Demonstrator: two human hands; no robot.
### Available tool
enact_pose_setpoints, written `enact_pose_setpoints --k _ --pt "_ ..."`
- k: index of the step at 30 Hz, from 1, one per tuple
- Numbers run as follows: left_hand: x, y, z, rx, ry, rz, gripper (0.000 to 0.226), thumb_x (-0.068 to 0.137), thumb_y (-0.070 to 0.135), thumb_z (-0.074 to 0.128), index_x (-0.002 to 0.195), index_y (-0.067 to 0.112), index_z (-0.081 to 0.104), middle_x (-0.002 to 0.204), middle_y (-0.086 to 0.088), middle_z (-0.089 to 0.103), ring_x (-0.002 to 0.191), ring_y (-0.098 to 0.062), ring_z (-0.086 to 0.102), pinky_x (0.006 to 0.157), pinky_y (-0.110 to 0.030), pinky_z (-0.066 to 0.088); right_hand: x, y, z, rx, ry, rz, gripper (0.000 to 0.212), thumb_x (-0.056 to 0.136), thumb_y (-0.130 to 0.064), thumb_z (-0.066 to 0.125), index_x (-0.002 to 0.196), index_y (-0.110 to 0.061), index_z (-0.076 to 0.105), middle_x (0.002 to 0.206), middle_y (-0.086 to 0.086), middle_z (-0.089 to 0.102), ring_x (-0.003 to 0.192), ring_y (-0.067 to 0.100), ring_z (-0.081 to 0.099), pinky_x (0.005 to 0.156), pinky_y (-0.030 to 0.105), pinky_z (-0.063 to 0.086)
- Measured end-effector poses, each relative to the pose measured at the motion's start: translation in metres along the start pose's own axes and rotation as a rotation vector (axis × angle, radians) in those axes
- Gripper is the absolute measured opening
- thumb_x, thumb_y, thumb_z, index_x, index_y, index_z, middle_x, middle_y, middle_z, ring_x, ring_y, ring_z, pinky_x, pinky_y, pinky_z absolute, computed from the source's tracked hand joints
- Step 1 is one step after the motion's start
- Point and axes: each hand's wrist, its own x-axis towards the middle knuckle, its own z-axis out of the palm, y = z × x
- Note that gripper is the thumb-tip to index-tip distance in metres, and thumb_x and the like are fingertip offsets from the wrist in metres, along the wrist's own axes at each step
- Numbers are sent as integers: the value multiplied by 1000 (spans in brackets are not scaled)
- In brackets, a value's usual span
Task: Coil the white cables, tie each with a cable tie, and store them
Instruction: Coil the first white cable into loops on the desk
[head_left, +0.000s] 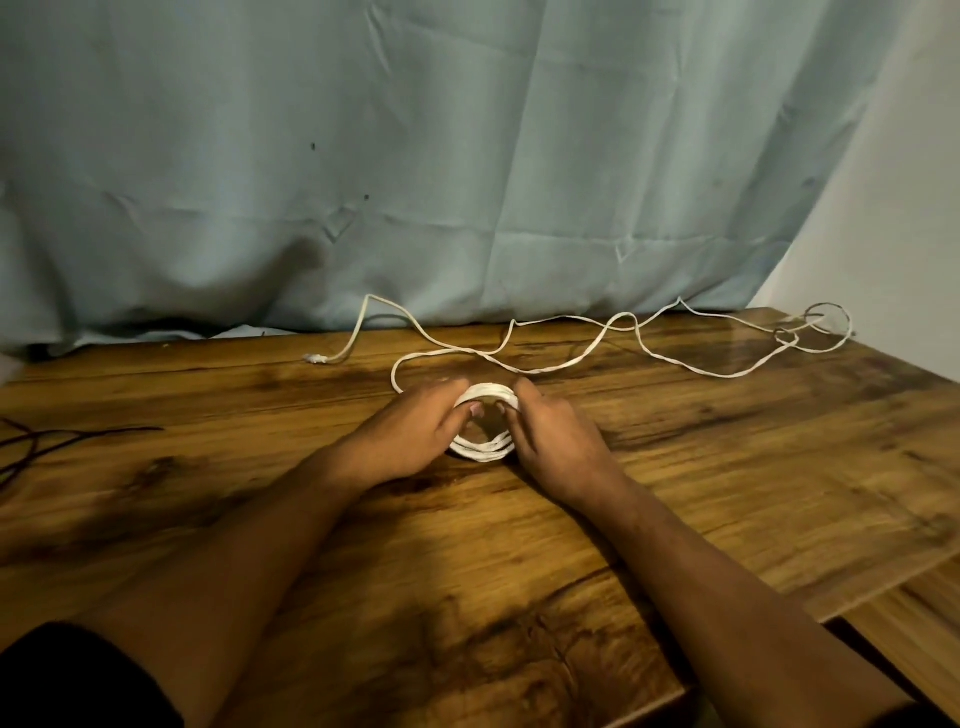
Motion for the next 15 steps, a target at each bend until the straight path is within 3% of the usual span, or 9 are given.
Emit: enact_pose_setpoints --k 4,7,9,13,15 --pt "-1 7 -1 -431 -38 -137 19 98 35 55 88 23 64 81 8 69 82 -14 62 85 -45 48 -2 2 -1 30 25 -6 20 107 -39 41 108 -19 44 93 14 71 85 39 66 68 47 51" --pt "-8 19 -4 -694 -87 -199 16 105 25 54 98 15 65 70 8 61 79 -12 61 81 -32 47 -2 1 -3 43 26 -24 26 108 -46 35 108 -22 44 91 12 71 82 37 66 68 49 52" --pt "-14 28 -7 -817 -77 -241 19 107 21 49 104 8 62 64 10 53 72 -9 59 75 -24 45 -2 -3 -5 65 20 -41 25 108 -45 35 107 -22 44 91 11 71 80 36 66 68 48 51" --pt "-30 33 -23 -1041 -65 -347 39 101 43 49 101 6 61 64 3 46 71 -16 54 76 -33 41 -1 -17 -6 100 20 -93 24 108 -42 38 108 -20 47 92 12 71 81 37 66 66 46 49" --pt "-41 29 -33 -1043 -46 -366 38 101 42 47 97 6 60 62 3 44 69 -17 52 73 -33 40 1 -30 -4 110 0 -133 24 108 -43 38 108 -21 47 92 12 71 81 36 66 66 47 50"
